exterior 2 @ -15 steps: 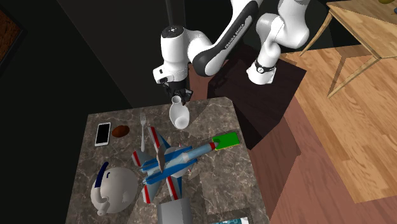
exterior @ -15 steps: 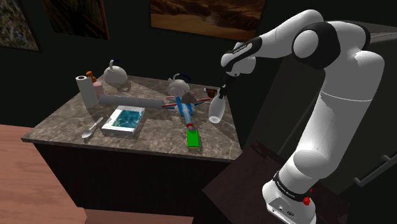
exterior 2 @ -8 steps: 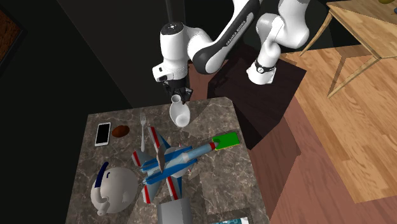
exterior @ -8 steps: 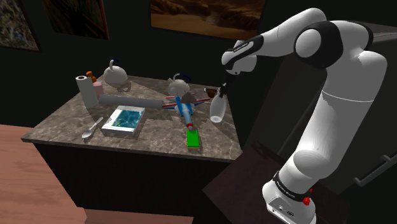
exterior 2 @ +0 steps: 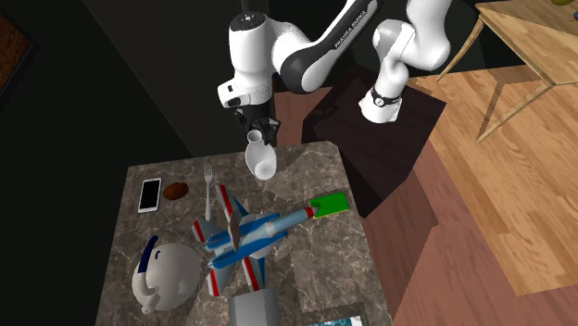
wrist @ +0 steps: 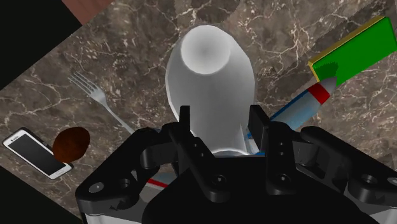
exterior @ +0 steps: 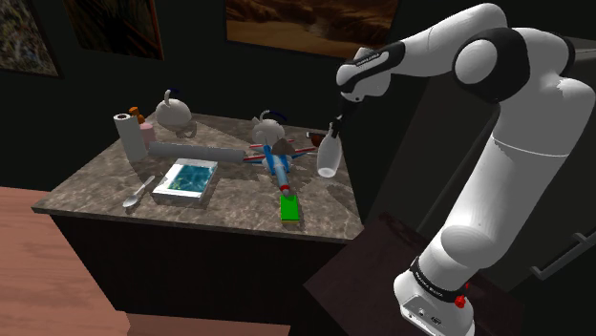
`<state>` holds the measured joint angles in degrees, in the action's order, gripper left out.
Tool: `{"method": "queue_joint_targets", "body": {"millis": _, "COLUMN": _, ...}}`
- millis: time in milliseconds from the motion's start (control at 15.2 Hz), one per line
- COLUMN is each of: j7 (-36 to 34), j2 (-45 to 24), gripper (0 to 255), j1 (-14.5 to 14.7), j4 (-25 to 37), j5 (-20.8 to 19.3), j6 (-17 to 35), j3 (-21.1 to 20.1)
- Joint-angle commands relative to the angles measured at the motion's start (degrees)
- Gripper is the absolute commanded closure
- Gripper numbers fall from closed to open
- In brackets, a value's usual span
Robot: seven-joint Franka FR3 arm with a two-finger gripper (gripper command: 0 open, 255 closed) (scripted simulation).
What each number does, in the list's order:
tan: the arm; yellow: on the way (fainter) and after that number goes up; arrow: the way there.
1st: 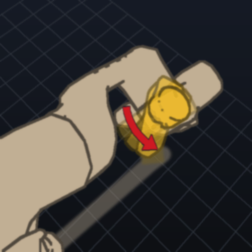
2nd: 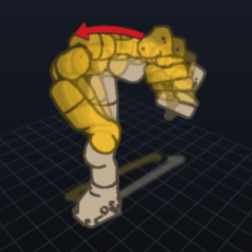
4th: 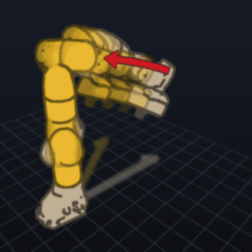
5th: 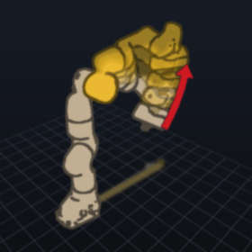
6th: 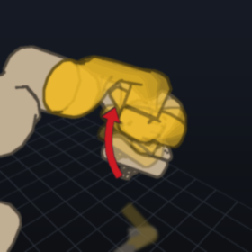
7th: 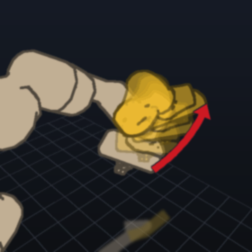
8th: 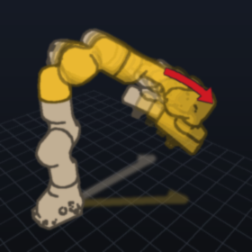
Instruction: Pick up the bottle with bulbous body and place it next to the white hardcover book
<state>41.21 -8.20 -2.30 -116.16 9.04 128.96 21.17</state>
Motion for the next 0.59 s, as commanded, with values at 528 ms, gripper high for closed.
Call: {"method": "queue_joint_targets", "body": {"millis": 528, "j7": -1.6, "j2": 3.1, "gripper": 255, "j1": 0.2, "j4": 4.4, "j5": -2.0, "j6": -7.1, "j3": 0.3}}
